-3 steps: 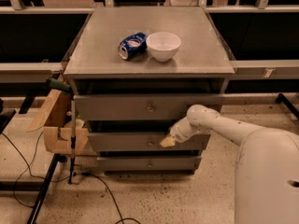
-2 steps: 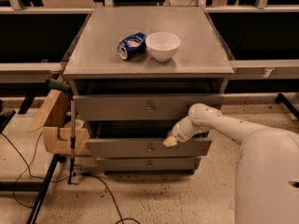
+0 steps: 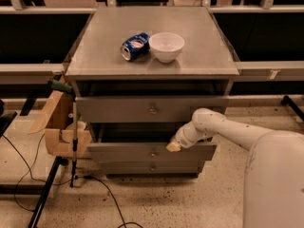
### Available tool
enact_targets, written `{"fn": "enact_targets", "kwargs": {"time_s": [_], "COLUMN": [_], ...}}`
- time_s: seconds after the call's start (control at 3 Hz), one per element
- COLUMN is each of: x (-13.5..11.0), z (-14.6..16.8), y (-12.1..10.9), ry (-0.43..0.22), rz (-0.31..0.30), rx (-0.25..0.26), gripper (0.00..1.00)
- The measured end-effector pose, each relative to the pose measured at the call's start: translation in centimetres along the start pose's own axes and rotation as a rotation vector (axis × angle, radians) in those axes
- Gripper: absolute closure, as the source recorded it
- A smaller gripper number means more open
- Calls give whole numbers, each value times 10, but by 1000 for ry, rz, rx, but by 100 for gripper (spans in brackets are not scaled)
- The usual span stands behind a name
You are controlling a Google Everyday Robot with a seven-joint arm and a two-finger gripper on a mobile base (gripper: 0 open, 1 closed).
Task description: Open middle drawer
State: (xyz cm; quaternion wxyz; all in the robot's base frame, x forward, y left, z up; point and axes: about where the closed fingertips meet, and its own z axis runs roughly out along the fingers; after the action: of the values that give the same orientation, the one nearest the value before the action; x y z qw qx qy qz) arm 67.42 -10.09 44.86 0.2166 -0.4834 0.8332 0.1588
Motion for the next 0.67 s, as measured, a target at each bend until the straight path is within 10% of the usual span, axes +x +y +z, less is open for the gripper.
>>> {"fn": "enact_targets", "kwargs": {"time_s": [0.33,0.67], "x": [7,40], "z": [-32,-38], "y": [-6,39], "ry": [0,61], "rz": [27,43], "rx": [81,70], "gripper": [16,0]}}
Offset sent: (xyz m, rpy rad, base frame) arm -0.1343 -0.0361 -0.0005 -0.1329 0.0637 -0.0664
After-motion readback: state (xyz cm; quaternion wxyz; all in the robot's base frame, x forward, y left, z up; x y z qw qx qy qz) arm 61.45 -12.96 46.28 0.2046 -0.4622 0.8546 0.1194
